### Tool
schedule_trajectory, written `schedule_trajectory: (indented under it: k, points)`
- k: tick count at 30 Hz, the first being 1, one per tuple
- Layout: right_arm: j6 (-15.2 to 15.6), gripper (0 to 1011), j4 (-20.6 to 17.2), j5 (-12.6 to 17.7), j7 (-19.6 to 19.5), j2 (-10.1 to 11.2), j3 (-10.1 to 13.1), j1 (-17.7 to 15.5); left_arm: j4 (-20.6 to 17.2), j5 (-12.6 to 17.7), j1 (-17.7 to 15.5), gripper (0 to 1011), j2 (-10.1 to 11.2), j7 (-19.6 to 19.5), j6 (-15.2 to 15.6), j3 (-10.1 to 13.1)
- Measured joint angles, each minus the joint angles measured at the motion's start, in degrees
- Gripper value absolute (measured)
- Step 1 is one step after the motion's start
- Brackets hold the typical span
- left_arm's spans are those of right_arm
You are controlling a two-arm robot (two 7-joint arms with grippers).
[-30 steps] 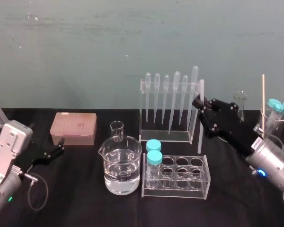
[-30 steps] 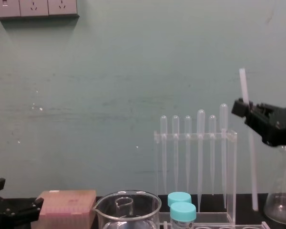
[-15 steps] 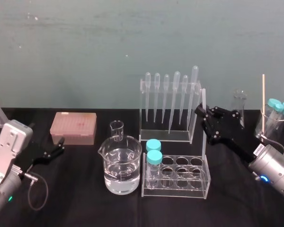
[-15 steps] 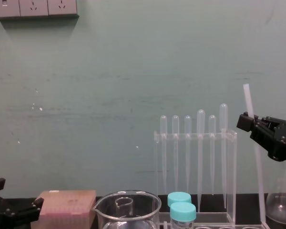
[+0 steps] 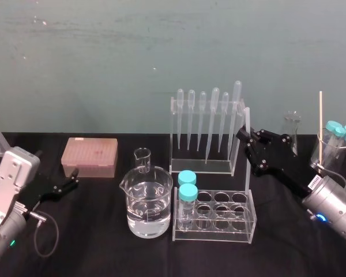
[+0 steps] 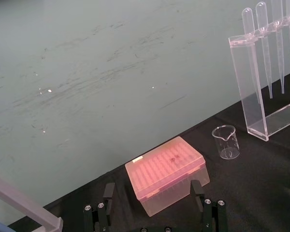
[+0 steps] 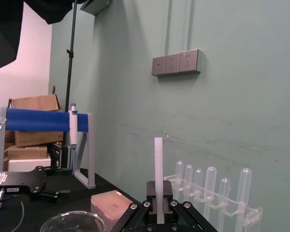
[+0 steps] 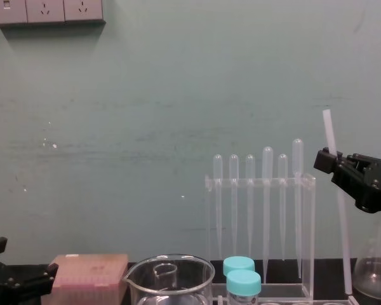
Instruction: Pick up the stirring rod with one hand, then place it down.
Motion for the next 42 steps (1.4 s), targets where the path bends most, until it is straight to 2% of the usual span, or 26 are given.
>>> schedule_trajectory:
  k: [42]
  points:
    - [0.0,67,0.0,0.1,0.0,0.0,-0.1,0.1,0.0,0.0,0.0,1000,0.0,0.0,0.0,0.0]
